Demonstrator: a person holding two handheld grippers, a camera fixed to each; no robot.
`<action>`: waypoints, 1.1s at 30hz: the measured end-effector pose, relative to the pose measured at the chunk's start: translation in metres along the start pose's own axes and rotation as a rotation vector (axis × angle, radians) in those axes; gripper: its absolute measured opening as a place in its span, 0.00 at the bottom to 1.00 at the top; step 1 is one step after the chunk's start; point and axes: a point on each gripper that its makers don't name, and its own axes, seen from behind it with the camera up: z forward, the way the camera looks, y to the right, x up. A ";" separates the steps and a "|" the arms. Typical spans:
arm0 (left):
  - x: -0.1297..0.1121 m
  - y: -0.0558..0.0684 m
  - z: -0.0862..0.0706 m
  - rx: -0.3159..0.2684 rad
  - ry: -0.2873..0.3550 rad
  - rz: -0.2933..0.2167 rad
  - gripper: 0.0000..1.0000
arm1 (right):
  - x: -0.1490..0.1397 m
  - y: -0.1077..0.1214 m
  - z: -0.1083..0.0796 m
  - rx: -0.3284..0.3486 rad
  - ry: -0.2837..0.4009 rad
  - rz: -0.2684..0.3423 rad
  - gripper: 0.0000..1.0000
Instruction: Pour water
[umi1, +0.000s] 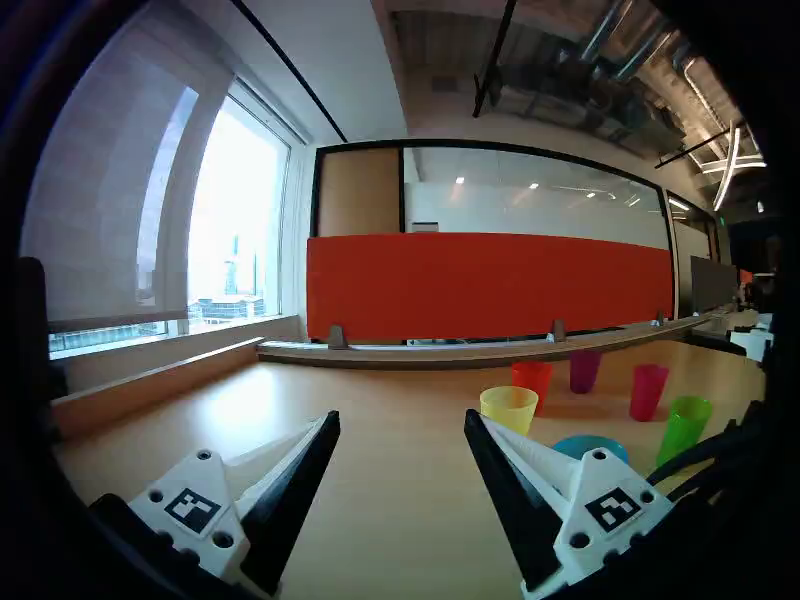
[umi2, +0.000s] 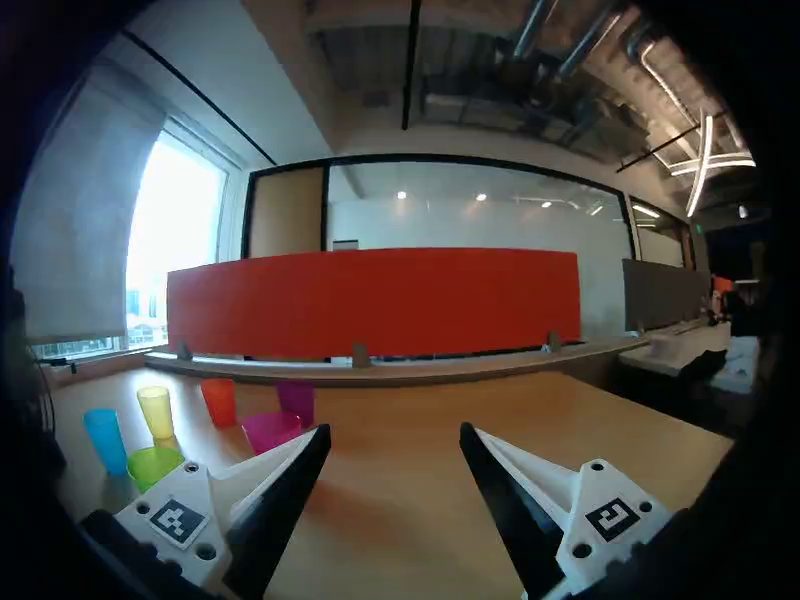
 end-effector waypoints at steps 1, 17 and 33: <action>0.000 0.000 0.000 0.000 0.000 0.000 0.92 | -0.001 -0.001 0.000 0.002 -0.001 -0.004 1.00; 0.000 0.000 0.000 0.000 0.000 0.000 0.92 | 0.000 -0.004 -0.002 0.001 -0.004 -0.031 1.00; 0.001 0.000 0.000 0.000 0.000 0.000 0.92 | -0.001 -0.004 -0.002 0.001 -0.007 -0.029 1.00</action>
